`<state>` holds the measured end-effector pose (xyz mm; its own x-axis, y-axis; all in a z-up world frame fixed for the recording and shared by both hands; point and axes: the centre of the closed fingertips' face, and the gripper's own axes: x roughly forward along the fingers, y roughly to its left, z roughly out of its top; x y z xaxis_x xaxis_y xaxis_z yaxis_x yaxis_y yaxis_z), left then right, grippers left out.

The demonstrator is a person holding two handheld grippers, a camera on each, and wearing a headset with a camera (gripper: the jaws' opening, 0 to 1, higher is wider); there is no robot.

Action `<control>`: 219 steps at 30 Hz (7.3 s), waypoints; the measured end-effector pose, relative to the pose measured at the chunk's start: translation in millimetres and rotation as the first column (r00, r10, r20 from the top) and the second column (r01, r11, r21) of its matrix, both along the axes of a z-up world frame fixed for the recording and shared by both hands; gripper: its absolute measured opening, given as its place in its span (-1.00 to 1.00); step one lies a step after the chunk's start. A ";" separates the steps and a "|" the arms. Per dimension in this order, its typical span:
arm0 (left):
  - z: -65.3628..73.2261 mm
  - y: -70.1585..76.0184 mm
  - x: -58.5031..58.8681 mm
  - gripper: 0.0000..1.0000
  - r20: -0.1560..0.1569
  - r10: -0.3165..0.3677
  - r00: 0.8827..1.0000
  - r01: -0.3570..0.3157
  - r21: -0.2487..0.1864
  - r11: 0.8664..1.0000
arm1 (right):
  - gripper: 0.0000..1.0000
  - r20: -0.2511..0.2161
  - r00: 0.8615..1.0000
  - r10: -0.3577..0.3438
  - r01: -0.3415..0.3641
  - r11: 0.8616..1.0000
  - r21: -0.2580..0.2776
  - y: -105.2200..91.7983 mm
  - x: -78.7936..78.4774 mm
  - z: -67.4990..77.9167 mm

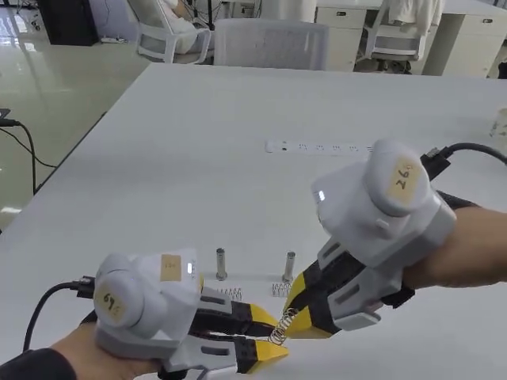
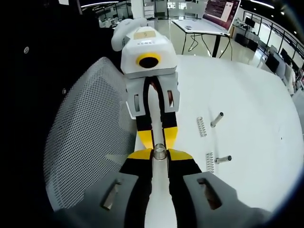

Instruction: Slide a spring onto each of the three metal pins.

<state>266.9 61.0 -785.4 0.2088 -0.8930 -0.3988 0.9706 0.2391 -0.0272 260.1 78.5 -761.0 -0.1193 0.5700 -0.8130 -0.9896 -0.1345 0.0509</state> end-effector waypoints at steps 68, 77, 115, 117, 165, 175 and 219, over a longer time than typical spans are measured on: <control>5.1 39.9 32.5 0.19 -0.041 0.229 0.973 -0.231 -0.052 0.972 | -0.74 0.046 0.994 -0.102 0.105 0.992 -0.072 -34.0 30.4 1.5; 3.4 54.0 38.4 0.40 -0.047 0.290 0.956 -0.292 -0.051 0.955 | -0.74 0.054 0.992 -0.118 0.122 0.989 -0.078 -40.3 36.0 3.6; 0.1 85.2 49.9 0.63 -0.051 0.412 0.910 -0.414 -0.053 0.909 | -0.74 0.112 0.969 -0.219 0.234 0.961 -0.146 -88.0 77.8 12.2; 0.7 85.6 50.5 0.63 -0.050 0.413 0.909 -0.416 -0.054 0.908 | -0.74 0.112 0.968 -0.224 0.239 0.959 -0.151 -91.2 80.9 13.0; -3.6 88.1 50.5 0.61 -0.054 0.421 0.905 -0.423 -0.039 0.905 | -0.74 0.162 0.937 -0.309 0.344 0.895 -0.285 -131.3 135.4 -34.3; -3.5 89.8 49.6 0.60 -0.055 0.423 0.904 -0.425 -0.038 0.904 | -0.74 0.156 0.938 -0.311 0.345 0.890 -0.298 -132.7 136.9 -40.8; -1.4 92.8 52.6 0.58 -0.052 0.434 0.899 -0.436 -0.029 0.900 | -0.74 0.152 0.932 -0.329 0.362 0.867 -0.343 -134.1 146.9 -91.5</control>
<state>319.4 153.9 -786.7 0.5632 -0.7324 -0.3826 0.7680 0.6348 -0.0846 406.9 -55.6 -852.6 0.1104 0.2290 -0.9671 -0.9721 0.2277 -0.0571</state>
